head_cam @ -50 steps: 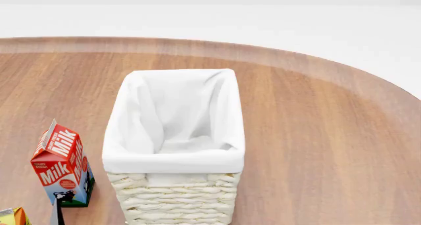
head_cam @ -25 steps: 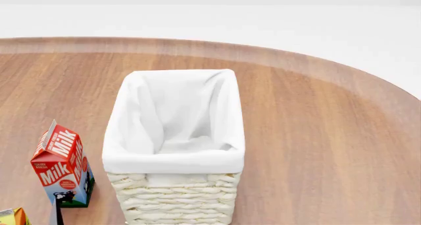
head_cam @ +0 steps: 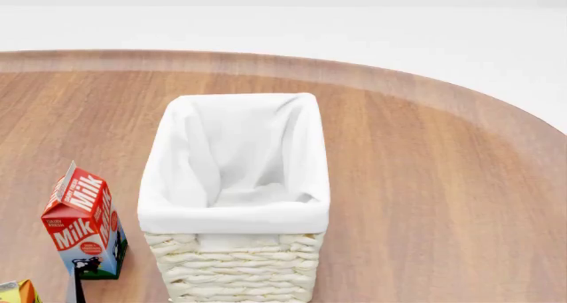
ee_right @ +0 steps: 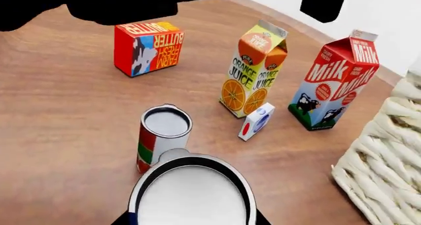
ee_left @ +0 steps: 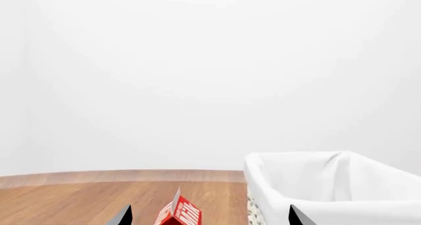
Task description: Pick up the alphabet soup, and put it in the basket.
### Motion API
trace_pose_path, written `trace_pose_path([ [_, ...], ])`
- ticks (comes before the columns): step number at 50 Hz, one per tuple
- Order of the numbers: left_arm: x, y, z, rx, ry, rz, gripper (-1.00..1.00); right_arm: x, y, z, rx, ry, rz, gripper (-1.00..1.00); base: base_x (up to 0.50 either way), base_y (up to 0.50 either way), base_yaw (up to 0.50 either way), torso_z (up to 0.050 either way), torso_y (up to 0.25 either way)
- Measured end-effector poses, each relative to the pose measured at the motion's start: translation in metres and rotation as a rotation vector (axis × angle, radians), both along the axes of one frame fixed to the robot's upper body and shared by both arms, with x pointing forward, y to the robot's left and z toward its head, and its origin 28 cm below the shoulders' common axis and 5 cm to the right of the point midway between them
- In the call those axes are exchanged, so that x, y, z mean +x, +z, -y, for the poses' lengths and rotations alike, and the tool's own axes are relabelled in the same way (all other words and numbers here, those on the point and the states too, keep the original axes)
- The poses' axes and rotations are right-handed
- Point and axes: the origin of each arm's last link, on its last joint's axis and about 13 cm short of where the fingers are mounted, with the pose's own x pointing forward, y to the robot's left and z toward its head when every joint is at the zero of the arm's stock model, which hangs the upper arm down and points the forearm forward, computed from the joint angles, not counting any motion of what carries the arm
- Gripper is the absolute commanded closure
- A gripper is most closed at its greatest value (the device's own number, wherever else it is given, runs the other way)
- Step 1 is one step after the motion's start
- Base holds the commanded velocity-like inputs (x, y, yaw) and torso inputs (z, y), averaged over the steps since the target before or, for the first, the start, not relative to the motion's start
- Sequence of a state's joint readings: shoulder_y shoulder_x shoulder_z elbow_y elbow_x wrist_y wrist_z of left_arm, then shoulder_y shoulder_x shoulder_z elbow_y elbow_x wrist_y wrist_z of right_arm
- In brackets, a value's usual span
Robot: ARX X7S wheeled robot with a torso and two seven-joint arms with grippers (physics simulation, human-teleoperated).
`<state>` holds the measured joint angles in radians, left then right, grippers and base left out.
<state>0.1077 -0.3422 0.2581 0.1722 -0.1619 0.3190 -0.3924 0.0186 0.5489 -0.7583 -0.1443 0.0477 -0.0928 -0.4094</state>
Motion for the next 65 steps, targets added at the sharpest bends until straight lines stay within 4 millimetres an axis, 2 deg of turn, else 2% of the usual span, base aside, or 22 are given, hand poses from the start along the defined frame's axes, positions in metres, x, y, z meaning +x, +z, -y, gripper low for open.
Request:
trace_pose_path([
  [42, 0.001, -0.001, 0.001, 0.001, -0.003, -0.004, -1.00, -0.007, 0.047, 0.019, 0.390, -0.042, 0.065, 1.00, 0.00, 0.00, 0.00, 0.000, 0.000],
  [65, 0.001, -0.001, 0.001, 0.001, -0.007, -0.006, -1.00, 0.000, 0.080, 0.021, 0.428, -0.139, 0.132, 1.00, 0.00, 0.00, 0.00, 0.000, 0.000],
])
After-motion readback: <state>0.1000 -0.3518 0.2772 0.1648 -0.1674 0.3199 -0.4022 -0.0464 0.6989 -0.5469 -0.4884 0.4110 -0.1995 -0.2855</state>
